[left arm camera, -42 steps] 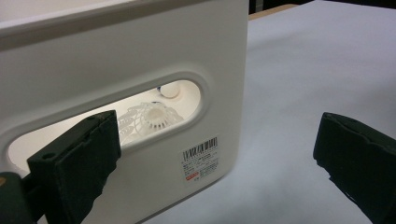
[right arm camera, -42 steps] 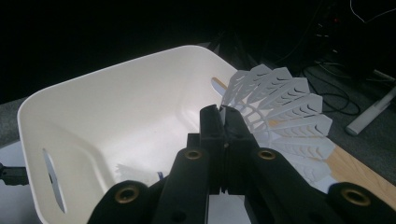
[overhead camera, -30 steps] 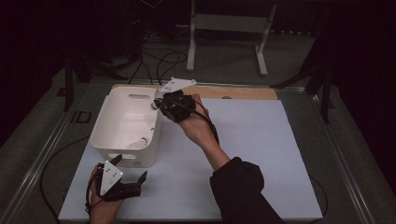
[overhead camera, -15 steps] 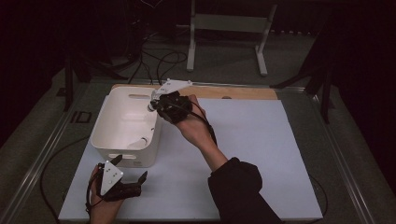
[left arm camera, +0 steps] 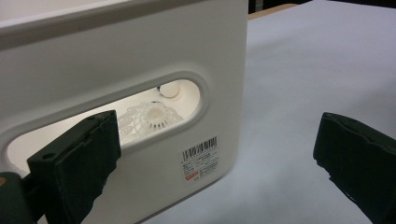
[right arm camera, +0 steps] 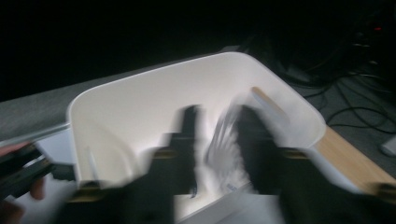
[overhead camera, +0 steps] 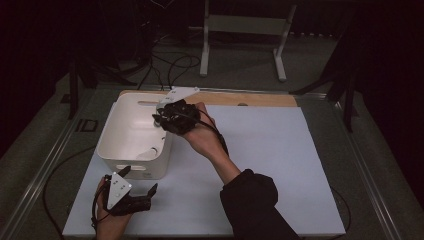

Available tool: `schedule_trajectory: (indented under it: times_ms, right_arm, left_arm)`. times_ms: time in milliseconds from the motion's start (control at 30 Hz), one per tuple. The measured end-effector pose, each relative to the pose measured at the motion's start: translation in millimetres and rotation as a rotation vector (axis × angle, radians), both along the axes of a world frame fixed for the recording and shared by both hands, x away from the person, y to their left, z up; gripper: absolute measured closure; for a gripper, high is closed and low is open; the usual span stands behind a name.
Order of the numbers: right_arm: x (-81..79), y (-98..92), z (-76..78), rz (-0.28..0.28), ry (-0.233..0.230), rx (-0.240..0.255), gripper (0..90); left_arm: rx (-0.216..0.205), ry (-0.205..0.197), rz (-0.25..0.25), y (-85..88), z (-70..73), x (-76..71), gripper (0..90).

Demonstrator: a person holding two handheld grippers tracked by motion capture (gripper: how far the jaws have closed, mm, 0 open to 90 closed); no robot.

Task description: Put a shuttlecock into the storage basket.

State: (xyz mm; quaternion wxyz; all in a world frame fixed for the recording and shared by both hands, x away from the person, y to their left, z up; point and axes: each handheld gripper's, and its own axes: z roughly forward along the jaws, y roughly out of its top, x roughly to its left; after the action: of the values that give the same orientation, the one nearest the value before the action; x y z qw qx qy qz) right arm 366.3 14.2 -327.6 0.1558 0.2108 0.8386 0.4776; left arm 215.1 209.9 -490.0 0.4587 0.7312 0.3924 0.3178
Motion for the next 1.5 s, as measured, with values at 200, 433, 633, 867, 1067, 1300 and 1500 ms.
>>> schedule_trajectory:
  times_ms: [200,433,633,867,1067,1300,1500]
  right_arm:
    - [1.8,-2.1,-0.5,-0.032,0.017,0.005,29.4]
    - [4.1,-9.0,-1.6,-0.086,0.013,0.004,16.6]
    - [5.8,-13.3,-4.2,-0.104,0.028,0.013,13.3]
    - [9.4,-20.6,-6.8,-0.119,0.034,0.021,12.4]
    - [12.3,-29.5,-12.0,-0.132,0.041,0.033,11.8]
    - [14.5,-40.7,-18.2,-0.155,0.053,0.041,11.4]
    - [16.2,-49.0,-23.7,-0.174,0.06,0.044,11.4]
  left_arm:
    - [0.001,-0.001,0.0,0.0,0.1,-0.1,1.3]
    - [0.003,0.0,-0.001,-0.3,0.0,0.0,1.3]
    - [-0.007,-0.004,0.004,-0.8,-0.2,0.0,1.3]
    - [0.006,-0.002,0.001,0.2,0.2,0.0,1.3]
    - [0.004,0.0,0.001,-0.1,0.1,-0.1,1.3]
    - [0.006,0.001,0.001,-0.1,0.1,0.1,1.2]
    - [0.004,0.0,0.001,-0.1,0.0,0.1,1.3]
